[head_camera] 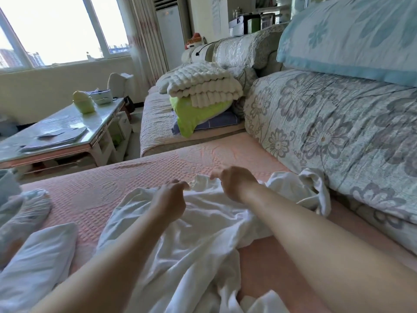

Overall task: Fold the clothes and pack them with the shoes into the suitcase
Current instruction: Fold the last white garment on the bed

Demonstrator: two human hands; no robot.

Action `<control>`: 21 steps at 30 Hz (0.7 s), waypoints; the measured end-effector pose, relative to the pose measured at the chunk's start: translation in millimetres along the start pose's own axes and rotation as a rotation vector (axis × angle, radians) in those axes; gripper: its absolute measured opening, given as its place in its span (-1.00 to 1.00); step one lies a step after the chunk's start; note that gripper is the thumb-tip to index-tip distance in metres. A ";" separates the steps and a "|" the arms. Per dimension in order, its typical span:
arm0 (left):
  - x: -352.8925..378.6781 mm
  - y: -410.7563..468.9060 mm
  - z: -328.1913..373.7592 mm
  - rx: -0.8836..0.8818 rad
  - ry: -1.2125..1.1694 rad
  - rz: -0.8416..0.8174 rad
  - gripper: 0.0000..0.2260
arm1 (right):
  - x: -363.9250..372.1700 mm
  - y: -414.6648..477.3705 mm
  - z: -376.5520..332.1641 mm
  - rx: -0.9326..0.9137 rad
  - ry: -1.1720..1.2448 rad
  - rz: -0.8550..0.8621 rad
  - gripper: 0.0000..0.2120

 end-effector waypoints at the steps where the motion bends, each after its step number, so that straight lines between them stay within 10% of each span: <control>1: -2.2 1.4 -15.3 -0.035 0.026 0.010 -0.49 | 4.9 11.2 -8.6 -0.013 -0.002 -0.024 -0.38; 11: -11.5 -18.9 -149.5 -0.404 -0.077 -0.130 -0.49 | 49.0 75.9 -147.9 -0.204 0.275 -0.082 -0.52; 21: -36.6 -104.3 -201.7 -0.261 -0.223 -0.273 -0.60 | 48.7 17.9 -247.6 -0.392 0.132 -0.201 -0.57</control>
Point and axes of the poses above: each hand's wrist, its own y-axis towards the middle knuckle, its own x-axis out of the palm, z = x × y, the point moved 4 cm from there along y, towards the middle knuckle, and after that the axes turned 4 degrees about -z, right-handed, at the moved point
